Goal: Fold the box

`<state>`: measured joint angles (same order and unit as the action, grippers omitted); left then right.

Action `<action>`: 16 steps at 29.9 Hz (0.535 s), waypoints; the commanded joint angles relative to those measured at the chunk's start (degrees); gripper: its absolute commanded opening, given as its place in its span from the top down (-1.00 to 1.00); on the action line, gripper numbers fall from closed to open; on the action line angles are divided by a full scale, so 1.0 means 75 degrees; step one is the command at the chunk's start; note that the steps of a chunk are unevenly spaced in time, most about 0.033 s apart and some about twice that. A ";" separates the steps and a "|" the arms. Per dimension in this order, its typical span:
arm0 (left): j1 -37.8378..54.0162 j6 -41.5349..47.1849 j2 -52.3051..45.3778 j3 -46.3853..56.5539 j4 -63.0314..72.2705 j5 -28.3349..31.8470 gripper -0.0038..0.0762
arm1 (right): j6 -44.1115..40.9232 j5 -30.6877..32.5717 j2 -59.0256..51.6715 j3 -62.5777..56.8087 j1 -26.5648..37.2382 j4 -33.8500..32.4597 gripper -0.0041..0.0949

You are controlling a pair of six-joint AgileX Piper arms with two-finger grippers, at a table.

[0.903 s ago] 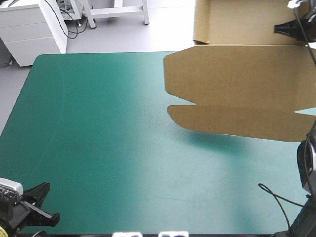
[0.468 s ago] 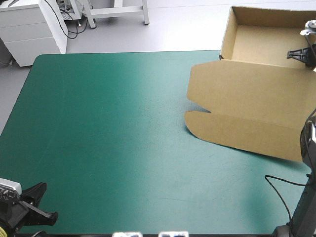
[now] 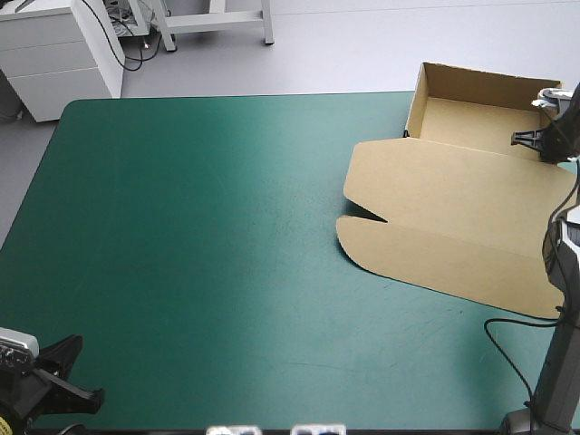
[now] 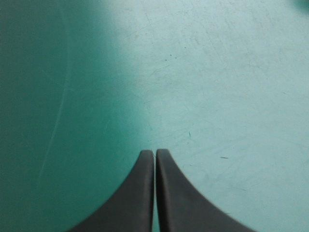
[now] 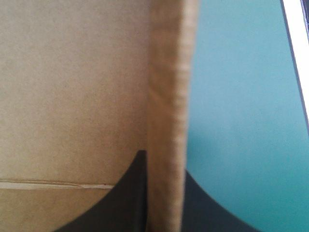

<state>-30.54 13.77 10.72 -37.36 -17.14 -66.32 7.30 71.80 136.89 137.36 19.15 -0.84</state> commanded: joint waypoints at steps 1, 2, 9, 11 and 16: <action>-0.0046 0.0067 0.0116 -0.0158 -0.0135 0.0452 0.92 | 0.0095 -0.0036 -0.0539 0.0221 0.0287 0.0155 0.61; -0.0046 0.0067 0.0116 -0.0158 -0.0135 0.0452 0.92 | 0.0095 -0.0036 -0.0539 0.0221 0.0376 0.0300 0.44; -0.0046 0.0067 0.0116 -0.0158 -0.0135 0.0439 0.92 | 0.0071 -0.0036 -0.0838 0.0221 0.0721 0.0654 -0.76; -0.0046 0.0067 0.0116 -0.0158 -0.0135 0.0439 0.92 | 0.0071 -0.0036 -0.1098 0.0221 0.0741 0.0769 -0.88; -0.0046 0.0067 0.0116 -0.0158 -0.0135 0.0439 0.92 | 0.0071 -0.0024 -0.1968 0.0221 0.0741 0.1735 -0.87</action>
<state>-30.54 13.77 10.72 -37.36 -17.14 -66.43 7.45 71.45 130.26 137.36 24.41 6.30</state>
